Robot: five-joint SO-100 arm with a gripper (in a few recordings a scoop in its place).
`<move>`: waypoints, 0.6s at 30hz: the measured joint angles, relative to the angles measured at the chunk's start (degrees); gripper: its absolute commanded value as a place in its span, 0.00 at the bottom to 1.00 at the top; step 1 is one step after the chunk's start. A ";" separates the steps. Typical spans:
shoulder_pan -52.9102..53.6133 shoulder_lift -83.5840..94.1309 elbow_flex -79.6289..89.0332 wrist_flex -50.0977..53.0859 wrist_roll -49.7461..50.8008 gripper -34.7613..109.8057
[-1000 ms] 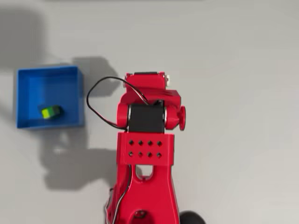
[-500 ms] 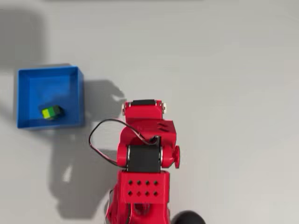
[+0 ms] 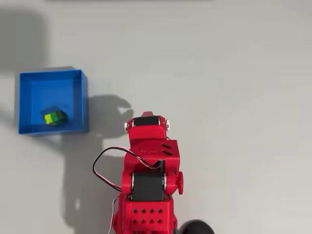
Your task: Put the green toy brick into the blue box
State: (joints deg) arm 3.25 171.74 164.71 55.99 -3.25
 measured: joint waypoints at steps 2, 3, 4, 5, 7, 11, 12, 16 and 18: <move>-0.09 1.05 0.70 0.00 0.00 0.24; 0.00 1.41 1.23 0.00 0.00 0.24; 0.09 2.02 1.67 0.00 0.00 0.24; 0.09 2.29 2.11 0.00 0.00 0.24; 0.09 3.08 2.72 0.00 0.00 0.24; 0.44 4.92 4.13 0.00 0.00 0.24; 0.62 5.36 4.22 0.00 0.00 0.24; 0.79 7.82 6.15 0.00 0.79 0.24; 0.79 8.79 7.03 0.00 1.05 0.24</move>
State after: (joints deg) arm 4.04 180.53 171.74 55.99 -2.20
